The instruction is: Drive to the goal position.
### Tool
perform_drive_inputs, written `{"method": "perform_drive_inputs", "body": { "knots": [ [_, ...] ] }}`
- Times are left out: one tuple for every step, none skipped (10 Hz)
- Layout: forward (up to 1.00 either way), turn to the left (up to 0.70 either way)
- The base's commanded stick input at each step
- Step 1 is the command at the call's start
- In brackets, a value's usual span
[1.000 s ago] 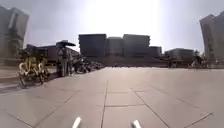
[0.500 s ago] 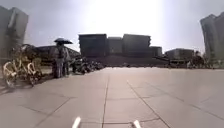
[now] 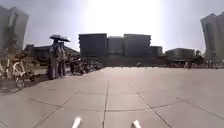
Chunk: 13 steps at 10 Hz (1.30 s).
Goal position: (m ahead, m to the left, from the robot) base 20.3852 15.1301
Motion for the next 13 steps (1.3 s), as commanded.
{"method": "perform_drive_inputs", "body": {
  "knots": [
    [1.00, 0.00],
    [1.00, 0.00],
    [1.00, 0.00],
    [1.00, 0.00],
    [1.00, 0.00],
    [1.00, 0.00],
    [1.00, 0.00],
    [1.00, 0.00],
    [1.00, 0.00],
    [1.00, 0.00],
    [1.00, 0.00],
    [1.00, 0.00],
    [1.00, 0.00]
  ]
}}
